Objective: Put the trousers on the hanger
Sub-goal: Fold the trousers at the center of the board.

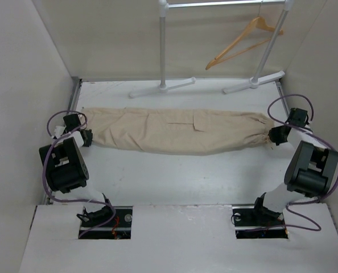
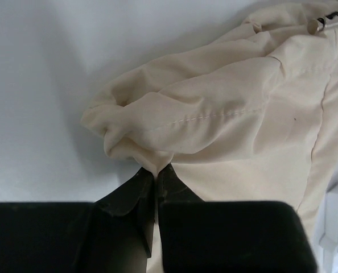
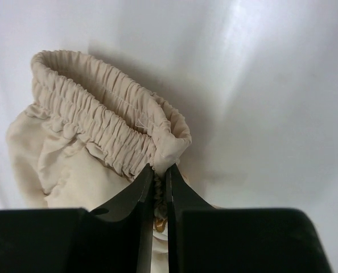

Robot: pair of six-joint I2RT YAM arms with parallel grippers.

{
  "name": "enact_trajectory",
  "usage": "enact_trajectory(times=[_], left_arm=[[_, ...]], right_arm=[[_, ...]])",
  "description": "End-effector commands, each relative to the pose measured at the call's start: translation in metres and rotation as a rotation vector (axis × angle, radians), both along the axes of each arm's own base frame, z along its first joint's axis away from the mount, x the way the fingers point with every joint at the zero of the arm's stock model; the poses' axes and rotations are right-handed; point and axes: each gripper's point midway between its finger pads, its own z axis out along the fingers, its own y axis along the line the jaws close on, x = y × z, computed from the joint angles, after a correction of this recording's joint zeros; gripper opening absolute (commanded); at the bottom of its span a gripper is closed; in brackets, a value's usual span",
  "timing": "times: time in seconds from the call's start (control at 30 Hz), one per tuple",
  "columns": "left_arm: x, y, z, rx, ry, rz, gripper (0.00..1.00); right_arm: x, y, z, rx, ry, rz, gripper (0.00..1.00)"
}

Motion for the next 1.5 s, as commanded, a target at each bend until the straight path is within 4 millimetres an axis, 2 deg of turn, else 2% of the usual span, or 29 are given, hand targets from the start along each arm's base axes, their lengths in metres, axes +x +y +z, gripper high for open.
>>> enact_trajectory(times=[0.0,0.2,0.3,0.33,0.37,0.43,0.5,0.57,0.67,0.77,0.87,0.97,1.03,1.1,1.23,1.27,1.33,1.47], left_arm=[[-0.043,0.013,0.008,0.055,0.11,0.024,0.0],[-0.093,0.032,0.029,0.185,0.267,0.088,0.01],[-0.107,0.034,0.03,0.236,0.34,0.1,0.08],[-0.108,0.034,0.029,0.236,0.342,0.101,0.15],[-0.107,0.033,0.03,0.229,0.336,0.098,0.23],[-0.094,0.029,0.042,0.236,0.278,0.07,0.42],[-0.079,0.019,0.061,0.26,0.221,0.034,0.51],[-0.066,0.008,0.086,0.285,0.151,0.003,0.57],[-0.05,-0.015,0.116,0.309,0.063,-0.07,0.58],[-0.04,-0.052,0.129,0.316,-0.001,-0.173,0.58],[-0.035,-0.092,0.128,0.313,-0.034,-0.286,0.58],[-0.036,-0.119,0.122,0.294,-0.052,-0.369,0.58],[-0.04,-0.128,0.118,0.286,-0.057,-0.396,0.58],[-0.044,-0.132,0.114,0.283,-0.061,-0.413,0.58],[-0.052,-0.126,0.108,0.271,-0.052,-0.41,0.57],[-0.054,-0.124,0.107,0.27,-0.052,-0.407,0.57],[-0.056,-0.122,0.108,0.268,-0.057,-0.405,0.56],[-0.057,-0.127,0.111,0.27,-0.06,-0.422,0.55]], right_arm=[[-0.021,-0.007,0.016,-0.085,-0.032,-0.035,0.04],[-0.07,0.019,0.014,-0.087,-0.048,-0.017,0.03],[-0.093,0.029,0.004,-0.093,-0.03,-0.012,0.05],[-0.098,0.03,0.003,-0.1,-0.027,-0.009,0.09],[-0.101,0.031,0.002,-0.109,-0.029,0.002,0.19],[-0.098,0.034,0.004,-0.119,-0.031,0.048,0.46],[-0.094,0.037,0.009,-0.124,-0.042,0.065,0.71],[-0.094,0.038,0.015,-0.126,-0.06,0.066,0.88],[-0.102,0.039,0.009,-0.125,-0.051,0.049,0.93],[-0.101,0.044,-0.01,-0.074,-0.036,0.03,0.92],[-0.091,0.046,-0.025,-0.035,-0.028,0.027,0.9],[-0.083,0.049,-0.036,0.023,-0.029,0.014,0.86],[-0.081,0.049,-0.041,0.049,-0.027,-0.005,0.81],[-0.076,0.048,-0.044,0.053,-0.032,-0.012,0.67],[-0.069,0.05,-0.051,0.085,-0.034,-0.017,0.32],[-0.066,0.05,-0.049,0.085,-0.048,-0.017,0.24],[-0.061,0.048,-0.035,0.067,-0.1,-0.02,0.15],[-0.052,0.037,0.026,-0.064,-0.202,-0.019,0.11]])
